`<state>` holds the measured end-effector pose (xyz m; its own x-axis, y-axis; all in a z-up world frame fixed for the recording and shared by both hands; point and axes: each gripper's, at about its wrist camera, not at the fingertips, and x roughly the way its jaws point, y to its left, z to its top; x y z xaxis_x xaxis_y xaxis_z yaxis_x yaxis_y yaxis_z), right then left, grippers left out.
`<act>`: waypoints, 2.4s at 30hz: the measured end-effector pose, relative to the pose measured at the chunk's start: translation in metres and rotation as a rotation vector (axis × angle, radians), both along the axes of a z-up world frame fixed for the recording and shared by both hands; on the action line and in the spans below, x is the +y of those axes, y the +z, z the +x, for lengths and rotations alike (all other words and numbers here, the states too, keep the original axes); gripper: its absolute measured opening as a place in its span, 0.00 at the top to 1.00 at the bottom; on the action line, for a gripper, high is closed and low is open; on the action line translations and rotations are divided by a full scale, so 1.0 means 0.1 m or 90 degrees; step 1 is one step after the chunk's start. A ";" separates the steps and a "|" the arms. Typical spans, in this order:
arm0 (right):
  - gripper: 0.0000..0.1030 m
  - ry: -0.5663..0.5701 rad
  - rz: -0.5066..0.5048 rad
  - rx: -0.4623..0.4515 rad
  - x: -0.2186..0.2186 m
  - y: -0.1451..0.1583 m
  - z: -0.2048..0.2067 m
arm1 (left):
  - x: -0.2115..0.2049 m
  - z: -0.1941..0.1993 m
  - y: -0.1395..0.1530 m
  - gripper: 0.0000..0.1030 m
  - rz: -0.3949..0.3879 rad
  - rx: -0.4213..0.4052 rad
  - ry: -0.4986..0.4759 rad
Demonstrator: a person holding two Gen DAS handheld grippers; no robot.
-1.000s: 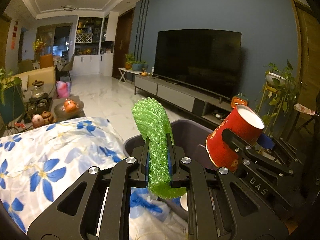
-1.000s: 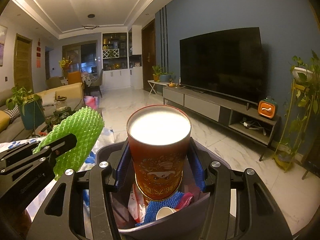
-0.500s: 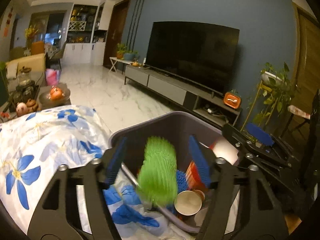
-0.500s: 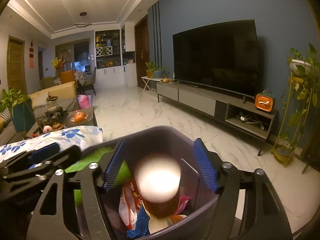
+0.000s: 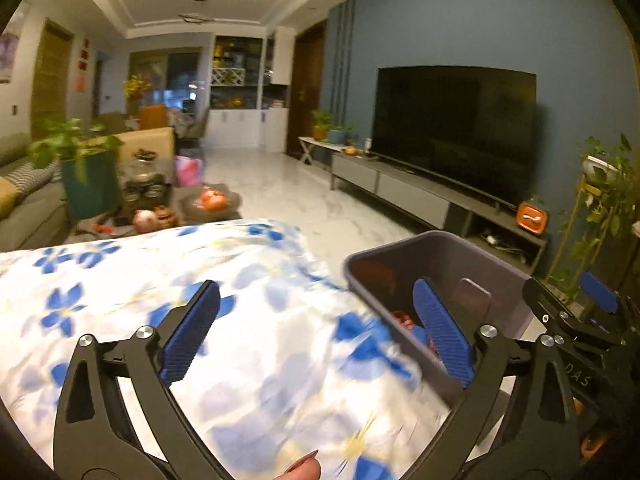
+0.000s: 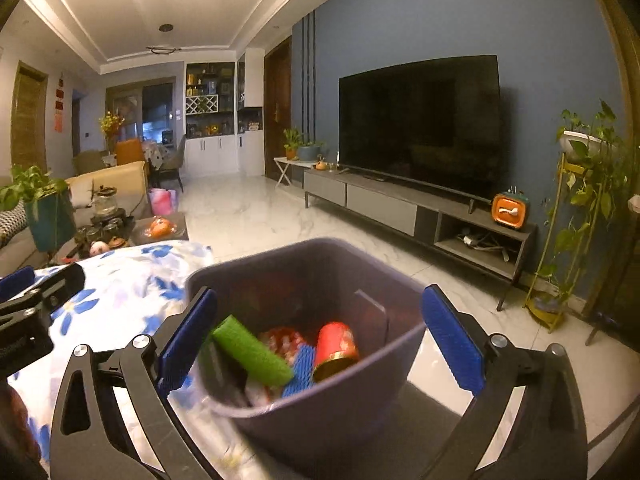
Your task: Collect trash
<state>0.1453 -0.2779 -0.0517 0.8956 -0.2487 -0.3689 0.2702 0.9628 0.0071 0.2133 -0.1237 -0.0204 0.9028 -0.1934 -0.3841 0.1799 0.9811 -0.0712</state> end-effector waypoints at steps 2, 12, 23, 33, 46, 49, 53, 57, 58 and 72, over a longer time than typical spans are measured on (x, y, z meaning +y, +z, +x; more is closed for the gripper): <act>0.05 0.005 0.009 0.007 0.05 0.02 -0.09 | 0.08 -0.18 0.04 0.06 0.012 -0.006 0.012; 0.05 0.006 0.021 0.015 0.41 0.13 -0.75 | 0.31 -1.03 0.11 0.06 0.063 -0.013 0.036; 0.05 0.009 -0.001 0.009 0.79 0.17 -1.39 | 0.68 -1.60 0.09 0.06 0.034 0.000 0.045; 0.05 0.021 -0.013 0.005 0.99 0.15 -1.67 | 0.82 -1.90 0.10 0.06 0.022 -0.003 0.049; 0.05 0.035 -0.014 -0.012 1.06 0.16 -1.77 | 0.85 -2.03 0.16 0.06 0.018 -0.016 0.066; 0.05 0.036 -0.014 -0.017 1.06 0.17 -1.79 | 0.87 -2.04 0.17 0.06 0.015 -0.019 0.067; 0.05 0.038 -0.014 -0.019 1.08 0.18 -1.79 | 0.89 -2.06 0.17 0.06 0.014 -0.021 0.072; 0.05 0.039 -0.015 -0.021 1.08 0.19 -1.80 | 0.92 -2.07 0.18 0.06 0.007 -0.022 0.074; 0.05 0.039 -0.015 -0.022 1.08 0.19 -1.80 | 0.92 -2.07 0.18 0.06 0.008 -0.022 0.074; 0.05 0.040 -0.016 -0.026 1.08 0.21 -1.80 | 0.92 -2.09 0.21 0.06 0.010 -0.027 0.078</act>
